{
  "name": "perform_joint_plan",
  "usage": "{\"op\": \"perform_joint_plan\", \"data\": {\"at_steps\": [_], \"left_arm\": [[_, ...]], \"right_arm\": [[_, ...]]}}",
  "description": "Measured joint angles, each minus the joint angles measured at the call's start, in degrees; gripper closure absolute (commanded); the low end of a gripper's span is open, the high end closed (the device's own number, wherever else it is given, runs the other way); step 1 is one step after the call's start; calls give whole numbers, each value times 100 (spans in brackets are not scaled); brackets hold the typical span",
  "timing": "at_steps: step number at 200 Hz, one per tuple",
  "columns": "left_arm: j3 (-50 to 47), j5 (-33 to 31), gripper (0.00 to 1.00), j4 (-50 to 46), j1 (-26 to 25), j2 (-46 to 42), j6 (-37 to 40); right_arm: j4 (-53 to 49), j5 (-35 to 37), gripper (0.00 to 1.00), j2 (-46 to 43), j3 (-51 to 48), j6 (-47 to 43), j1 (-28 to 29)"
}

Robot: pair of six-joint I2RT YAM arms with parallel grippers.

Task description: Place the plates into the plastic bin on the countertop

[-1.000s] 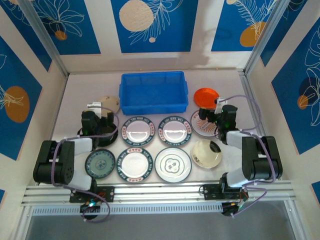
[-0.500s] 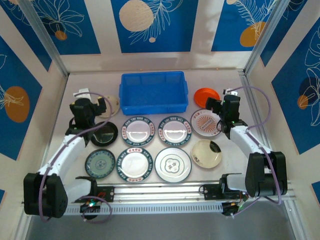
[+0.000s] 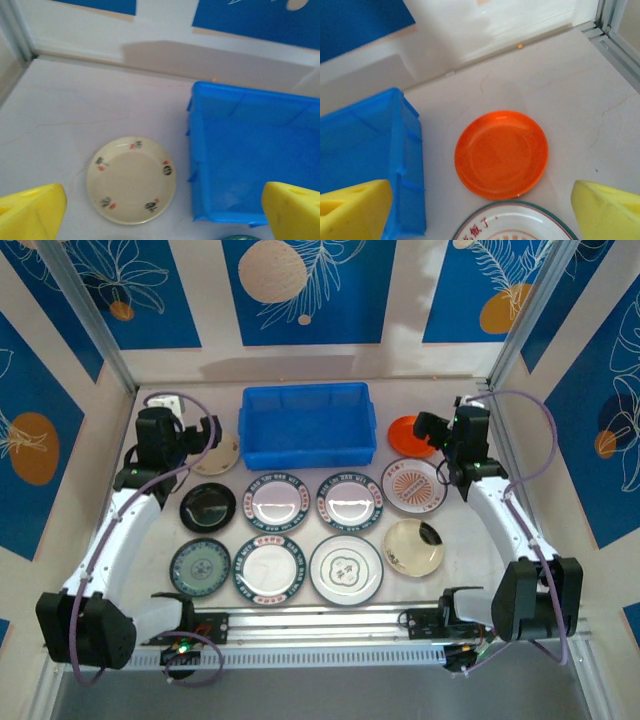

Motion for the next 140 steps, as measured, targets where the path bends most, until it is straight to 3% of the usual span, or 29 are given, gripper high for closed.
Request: {"op": "perform_joint_plan", "data": {"at_steps": [19,88,140], "left_arm": [[350,450,0,-2,-7,291,-190],[1471,2070,1,22,-240,1362,-778],[1733,2605,2,225,-682,1954,-1029]], "right_arm": [[-127,-264,19,396,315,396,-247],[-354,-1475,52,2070,658,1200,-1427],[-481,-2074,69,2699,1082,1189,-1604]]}}
